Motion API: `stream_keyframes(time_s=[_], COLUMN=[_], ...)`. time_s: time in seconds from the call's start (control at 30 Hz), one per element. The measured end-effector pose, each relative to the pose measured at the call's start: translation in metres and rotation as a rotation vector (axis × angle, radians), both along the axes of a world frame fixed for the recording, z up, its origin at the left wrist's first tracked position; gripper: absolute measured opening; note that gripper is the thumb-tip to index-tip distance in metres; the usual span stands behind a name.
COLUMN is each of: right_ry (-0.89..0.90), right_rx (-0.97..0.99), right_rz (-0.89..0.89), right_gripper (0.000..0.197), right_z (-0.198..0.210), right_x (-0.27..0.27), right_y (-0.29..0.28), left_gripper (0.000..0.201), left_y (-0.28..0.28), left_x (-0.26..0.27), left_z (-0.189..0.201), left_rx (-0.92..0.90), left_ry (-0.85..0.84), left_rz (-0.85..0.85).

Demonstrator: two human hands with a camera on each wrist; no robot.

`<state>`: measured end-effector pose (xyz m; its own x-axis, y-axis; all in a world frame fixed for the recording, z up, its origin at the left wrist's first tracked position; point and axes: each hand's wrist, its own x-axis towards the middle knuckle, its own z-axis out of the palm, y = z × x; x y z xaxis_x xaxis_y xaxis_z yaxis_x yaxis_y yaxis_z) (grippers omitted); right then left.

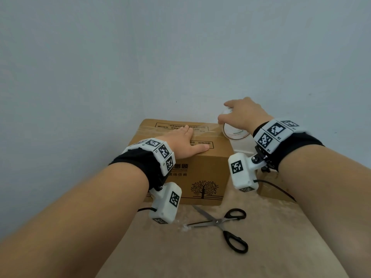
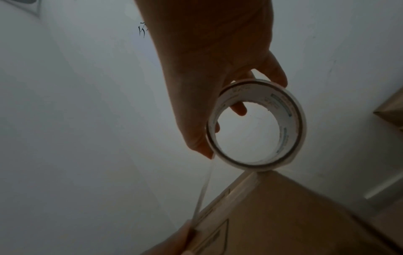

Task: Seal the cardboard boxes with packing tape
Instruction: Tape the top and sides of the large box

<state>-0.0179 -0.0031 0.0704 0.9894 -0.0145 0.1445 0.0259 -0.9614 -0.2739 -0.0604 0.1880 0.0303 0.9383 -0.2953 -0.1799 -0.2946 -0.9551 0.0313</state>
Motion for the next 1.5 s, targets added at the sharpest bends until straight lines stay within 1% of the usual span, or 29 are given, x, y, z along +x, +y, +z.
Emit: stream_keyframes(time_s=[0.07, 0.17, 0.23, 0.3, 0.37, 0.47, 0.53, 0.63, 0.7, 0.77, 0.87, 0.93, 1.0, 1.07, 1.1, 1.13, 1.17, 1.27, 1.3, 1.4, 1.5], right_ry=[-0.032, -0.155, -0.141, -0.063, -0.016, -0.034, -0.042, -0.068, -0.063, -0.017, 0.041, 0.055, 0.051, 0.045, 0.041, 0.032, 0.017, -0.042, -0.04, 0.056, 0.186], right_rx=[-0.084, -0.297, -0.335, -0.279, -0.163, 0.003, 0.046, 0.072, 0.103, 0.161, 0.217, 0.217, 0.291, 0.335, 0.339, 0.338, 0.345, 0.469, 0.515, 0.6, 0.675], right_rz=[-0.01, -0.011, 0.004, 0.006, 0.014, 0.062, 0.108, 0.139, 0.152, 0.166, 0.173, 0.161, 0.169, 0.186, 0.188, 0.182, 0.163, 0.11, 0.11, 0.136, 0.092], right_gripper=[0.062, 0.044, 0.037, 0.033, 0.03, 0.026, 0.027, 0.028, 0.027, 0.026, 0.028, 0.034, 0.039, 0.038, 0.037, 0.034, 0.031, 0.021, 0.021, 0.025, 0.033], right_z=[0.002, 0.002, -0.002, -0.009, -0.013, -0.015, -0.014, -0.014, -0.016, -0.021, -0.044, -0.065, -0.082, -0.087, -0.087, -0.085, -0.082, -0.065, -0.058, -0.038, -0.038], right_x=[0.0, -0.003, -0.004, -0.005, -0.004, -0.001, 0.0, 0.002, 0.003, 0.004, 0.005, 0.004, 0.002, -0.001, -0.002, -0.003, -0.004, -0.014, -0.02, -0.042, -0.063], right_y=[0.001, -0.001, -0.005, -0.01, -0.016, -0.02, -0.02, -0.022, -0.027, -0.034, -0.048, -0.055, -0.054, -0.048, -0.046, -0.045, -0.045, -0.056, -0.059, -0.057, -0.039], left_gripper=[0.093, 0.092, 0.091, 0.09, 0.092, 0.094, 0.097, 0.103, 0.103, 0.101, 0.1, 0.107, 0.12, 0.13, 0.132, 0.13, 0.123, 0.094, 0.087, 0.08, 0.076], left_y=[0.002, 0.002, 0.001, -0.002, -0.007, -0.026, -0.044, -0.063, -0.062, -0.057, -0.055, -0.054, -0.057, -0.065, -0.071, -0.077, -0.08, -0.072, -0.064, -0.043, -0.033], left_x=[0.0, -0.001, -0.001, 0.001, 0.005, 0.01, 0.01, 0.009, 0.009, 0.01, 0.008, 0.005, 0.004, 0.007, 0.008, 0.008, 0.008, 0.009, 0.009, 0.007, 0.002], left_z=[0.0, -0.001, 0.0, 0.002, 0.004, 0.01, 0.009, -0.003, -0.007, -0.007, -0.006, -0.008, -0.009, -0.007, -0.005, -0.002, 0.0, 0.007, 0.01, 0.016, 0.017], left_rx=[-0.005, -0.01, -0.003, -0.006, 0.012, 0.113, 0.14, 0.056, 0.003, -0.008, -0.004, -0.002, 0.014, 0.057, 0.09, 0.121, 0.136, 0.079, 0.049, -0.005, -0.022], left_ry=[-0.01, -0.006, 0.004, 0.016, 0.03, 0.049, 0.038, -0.001, -0.011, -0.019, -0.03, -0.021, -0.015, 0.005, 0.017, 0.024, 0.025, 0.014, 0.019, 0.045, 0.039], left_rz=[0.002, 0.009, 0.016, 0.028, 0.053, 0.093, 0.08, -0.038, -0.06, -0.073, -0.097, -0.108, -0.096, -0.039, -0.004, 0.021, 0.026, -0.052, -0.087, -0.129, -0.136])
